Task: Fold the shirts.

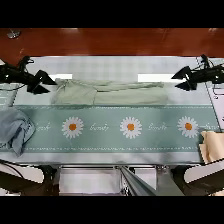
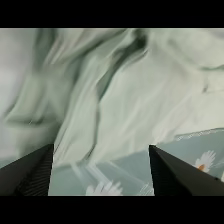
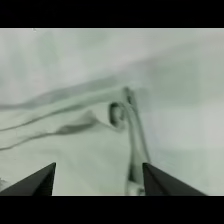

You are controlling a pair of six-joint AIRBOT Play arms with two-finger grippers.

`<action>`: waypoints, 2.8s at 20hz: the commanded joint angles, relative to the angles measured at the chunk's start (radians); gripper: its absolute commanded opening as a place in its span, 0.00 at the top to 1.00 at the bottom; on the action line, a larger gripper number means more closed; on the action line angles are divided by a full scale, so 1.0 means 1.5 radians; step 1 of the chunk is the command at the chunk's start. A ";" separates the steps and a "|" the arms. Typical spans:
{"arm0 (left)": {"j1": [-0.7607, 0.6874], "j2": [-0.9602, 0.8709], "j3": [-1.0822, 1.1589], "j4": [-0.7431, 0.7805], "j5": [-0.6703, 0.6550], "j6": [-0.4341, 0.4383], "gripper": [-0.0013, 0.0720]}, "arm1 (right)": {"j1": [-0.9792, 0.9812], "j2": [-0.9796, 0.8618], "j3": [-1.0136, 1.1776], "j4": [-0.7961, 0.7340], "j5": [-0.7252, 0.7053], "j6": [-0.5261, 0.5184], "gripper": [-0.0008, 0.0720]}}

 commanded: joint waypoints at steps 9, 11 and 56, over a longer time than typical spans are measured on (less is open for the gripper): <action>-0.136 0.418 -0.431 -0.220 0.244 0.101 0.03 | 0.048 -0.003 -0.132 0.046 -0.086 0.013 0.14; -0.176 0.407 -0.420 -0.220 0.269 0.102 0.03 | 0.080 -0.022 -0.132 0.081 -0.085 0.020 0.14; -0.393 0.031 0.193 -0.085 0.097 -0.033 0.94 | 0.367 0.494 -0.255 -0.125 -0.124 0.134 0.93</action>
